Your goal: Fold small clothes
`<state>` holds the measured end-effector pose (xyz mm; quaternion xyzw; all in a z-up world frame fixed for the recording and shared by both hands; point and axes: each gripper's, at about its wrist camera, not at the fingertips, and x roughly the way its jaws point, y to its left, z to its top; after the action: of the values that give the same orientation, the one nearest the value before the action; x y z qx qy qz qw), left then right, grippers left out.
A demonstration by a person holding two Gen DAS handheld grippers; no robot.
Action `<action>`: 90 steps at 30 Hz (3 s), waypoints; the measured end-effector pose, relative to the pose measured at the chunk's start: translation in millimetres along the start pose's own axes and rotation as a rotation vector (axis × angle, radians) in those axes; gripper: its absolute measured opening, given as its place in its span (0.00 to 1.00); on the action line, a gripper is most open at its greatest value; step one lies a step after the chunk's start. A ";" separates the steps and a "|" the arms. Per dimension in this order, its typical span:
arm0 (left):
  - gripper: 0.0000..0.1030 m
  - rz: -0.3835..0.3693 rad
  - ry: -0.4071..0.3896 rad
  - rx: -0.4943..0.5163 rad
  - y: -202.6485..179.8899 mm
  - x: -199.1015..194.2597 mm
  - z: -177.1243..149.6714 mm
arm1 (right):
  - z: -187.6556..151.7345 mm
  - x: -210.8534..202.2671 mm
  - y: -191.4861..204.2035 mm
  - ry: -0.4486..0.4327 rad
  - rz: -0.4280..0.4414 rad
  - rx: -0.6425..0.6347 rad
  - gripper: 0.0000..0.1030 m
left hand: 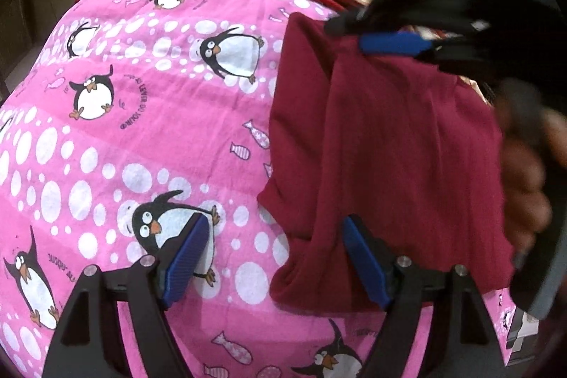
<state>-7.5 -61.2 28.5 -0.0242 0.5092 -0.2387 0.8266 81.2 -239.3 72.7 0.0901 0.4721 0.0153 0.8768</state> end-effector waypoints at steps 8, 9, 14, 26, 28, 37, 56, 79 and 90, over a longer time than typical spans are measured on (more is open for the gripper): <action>0.79 -0.010 0.006 -0.001 1.9 0.5 0.8 | 1.1 -0.2 -8.4 -0.024 0.042 0.051 0.09; 0.80 -0.009 0.006 -0.001 2.3 0.5 0.7 | 2.2 -2.8 -5.3 -0.031 0.046 0.038 0.09; 0.80 -0.004 0.008 0.001 1.7 1.5 2.7 | 3.4 6.6 5.3 -0.027 0.027 -0.005 0.09; 0.81 -0.010 -0.003 0.006 -0.9 4.4 2.2 | -9.9 -16.7 -11.0 -0.090 0.097 0.023 0.19; 0.82 -0.019 -0.007 0.004 1.2 4.0 0.2 | -14.1 -22.6 -9.3 -0.116 0.076 0.005 0.19; 0.88 -0.082 -0.012 -0.001 9.9 0.8 -2.0 | -6.0 17.7 -12.7 0.005 0.047 0.067 0.19; 0.96 -0.165 -0.054 0.015 22.2 0.7 -15.8 | 0.6 40.7 44.1 0.038 -0.247 -0.187 0.61; 0.33 -0.356 -0.093 -0.025 -1.1 -10.1 19.7 | -9.9 -51.1 -35.2 -0.036 0.091 0.112 0.57; 0.32 -0.363 -0.127 0.126 -46.7 -39.1 10.6 | 2.2 -16.5 -18.4 0.091 -0.033 0.048 0.51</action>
<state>-30.0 -88.3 79.2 -0.0789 0.4276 -0.4131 0.8002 72.8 -259.5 84.3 0.1028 0.5132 -0.0064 0.8521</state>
